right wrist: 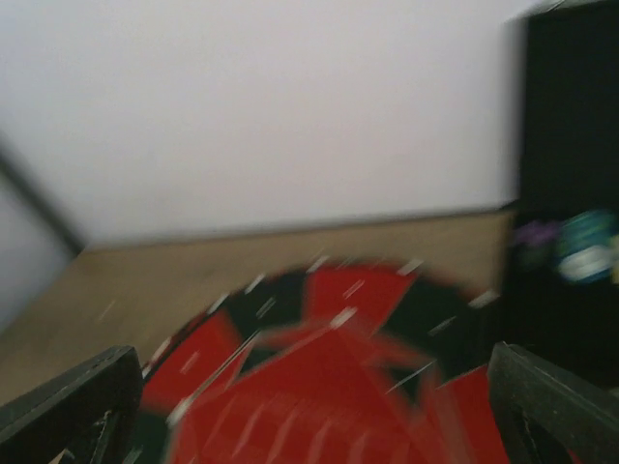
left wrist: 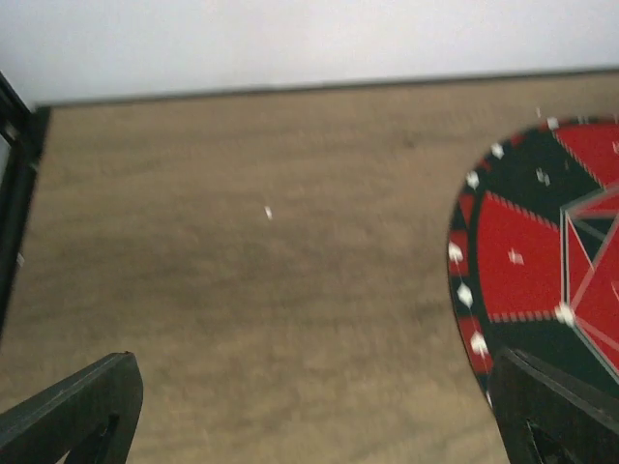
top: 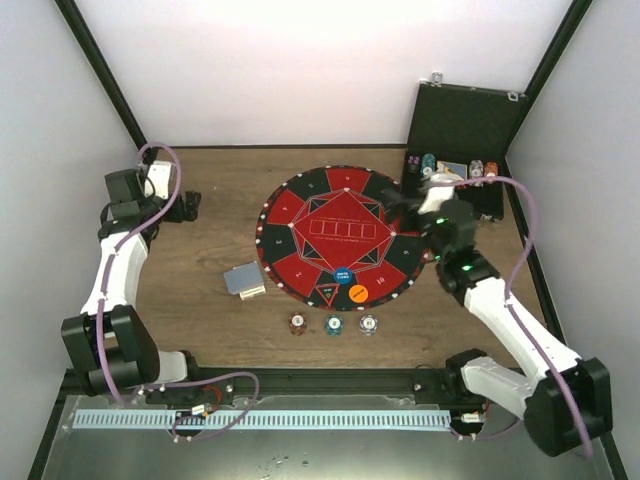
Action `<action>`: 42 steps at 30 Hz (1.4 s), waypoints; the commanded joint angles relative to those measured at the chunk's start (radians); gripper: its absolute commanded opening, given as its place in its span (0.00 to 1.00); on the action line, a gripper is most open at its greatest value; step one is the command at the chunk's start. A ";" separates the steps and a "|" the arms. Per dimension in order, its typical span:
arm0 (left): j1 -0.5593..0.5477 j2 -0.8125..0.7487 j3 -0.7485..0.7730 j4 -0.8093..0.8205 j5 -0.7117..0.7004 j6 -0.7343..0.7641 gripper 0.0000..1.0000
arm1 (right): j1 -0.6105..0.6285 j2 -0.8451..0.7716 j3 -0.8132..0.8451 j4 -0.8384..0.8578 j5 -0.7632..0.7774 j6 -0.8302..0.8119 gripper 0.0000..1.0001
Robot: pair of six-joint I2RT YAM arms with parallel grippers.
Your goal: Distribute texas hold em gaming equipment
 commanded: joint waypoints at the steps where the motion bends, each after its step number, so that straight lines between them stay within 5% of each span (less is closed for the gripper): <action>1: 0.015 -0.027 0.027 -0.286 0.067 0.120 1.00 | 0.309 0.017 0.047 -0.313 0.070 -0.012 0.99; 7: 0.019 -0.088 0.013 -0.359 0.040 0.176 1.00 | 0.623 0.133 0.092 -0.449 0.201 0.090 0.78; 14: 0.020 -0.122 0.026 -0.402 -0.018 0.187 1.00 | 0.749 0.425 0.237 -0.585 0.208 0.206 0.58; 19: 0.019 -0.097 0.054 -0.453 -0.068 0.212 1.00 | 0.763 0.556 0.273 -0.653 0.180 0.300 0.58; 42: 0.019 -0.062 0.146 -0.485 -0.031 0.185 1.00 | 0.814 0.695 0.266 -0.677 0.205 0.372 0.49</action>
